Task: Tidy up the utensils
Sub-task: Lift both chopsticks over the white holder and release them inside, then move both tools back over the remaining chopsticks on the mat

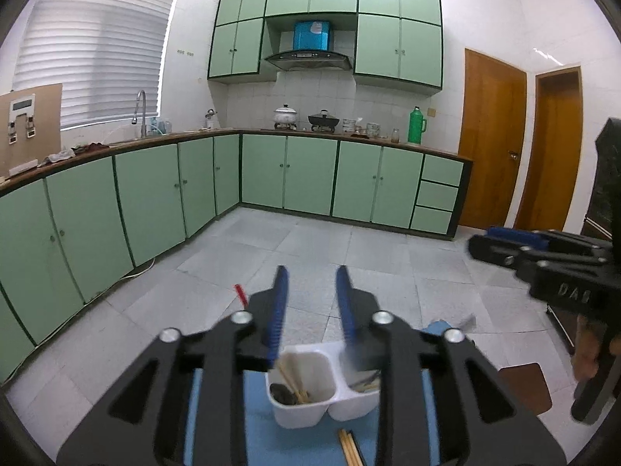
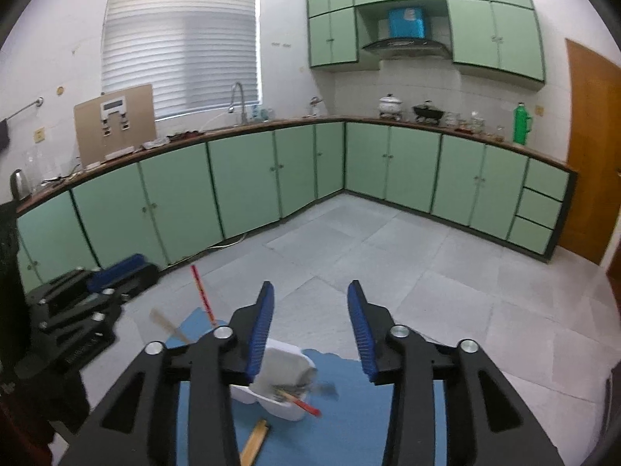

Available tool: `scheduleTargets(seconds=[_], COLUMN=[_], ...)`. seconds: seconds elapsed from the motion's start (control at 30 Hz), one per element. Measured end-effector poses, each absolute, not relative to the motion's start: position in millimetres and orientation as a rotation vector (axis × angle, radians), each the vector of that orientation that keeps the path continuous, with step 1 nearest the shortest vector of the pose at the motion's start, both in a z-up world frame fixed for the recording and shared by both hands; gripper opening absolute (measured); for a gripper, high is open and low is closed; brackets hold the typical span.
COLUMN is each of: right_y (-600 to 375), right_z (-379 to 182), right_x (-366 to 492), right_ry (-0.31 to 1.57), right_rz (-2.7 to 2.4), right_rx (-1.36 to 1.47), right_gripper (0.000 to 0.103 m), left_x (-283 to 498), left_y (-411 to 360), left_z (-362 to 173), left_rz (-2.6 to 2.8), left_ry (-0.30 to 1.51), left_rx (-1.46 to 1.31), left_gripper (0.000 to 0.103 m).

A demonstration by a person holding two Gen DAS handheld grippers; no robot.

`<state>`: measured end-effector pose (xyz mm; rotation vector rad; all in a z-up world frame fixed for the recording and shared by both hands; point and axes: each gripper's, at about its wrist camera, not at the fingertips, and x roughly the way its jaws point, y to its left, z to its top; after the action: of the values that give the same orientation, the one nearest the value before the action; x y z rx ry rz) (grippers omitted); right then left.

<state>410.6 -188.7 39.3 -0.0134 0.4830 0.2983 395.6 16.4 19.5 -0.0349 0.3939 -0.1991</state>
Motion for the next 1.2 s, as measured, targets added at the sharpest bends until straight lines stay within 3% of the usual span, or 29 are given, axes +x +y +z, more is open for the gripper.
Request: scheduleTargets(seconds=[0.1, 0.3, 0.5, 0.9, 1.2], right_y=[-201, -216, -210, -181, -154], right_z=[39, 20, -26, -153, -202], right_x=[391, 328, 277, 224, 208], right_ry=[0.464, 0.433, 0.48, 0.698, 0.787], right_rz=[0.267, 0.239, 0.228, 0.208, 0.206], right_rx=[-0.003, -0.001, 0.027, 0.07, 0.045], right_gripper=[0.057, 0.077, 0.089, 0.091, 0.09], left_x=[373, 315, 265, 221, 213], left_y=[24, 25, 25, 44, 48], left_z=[20, 1, -49, -158, -188], left_rz=[-0.193, -0.18, -0.172, -0.117, -0.08], left_ry=[0.388, 0.407, 0.505, 0.729, 0.78], left_rx=[-0.038, -0.021, -0.017, 0.031, 0.047], left_gripper=[0.033, 0.053, 0.06, 0.064, 0.068])
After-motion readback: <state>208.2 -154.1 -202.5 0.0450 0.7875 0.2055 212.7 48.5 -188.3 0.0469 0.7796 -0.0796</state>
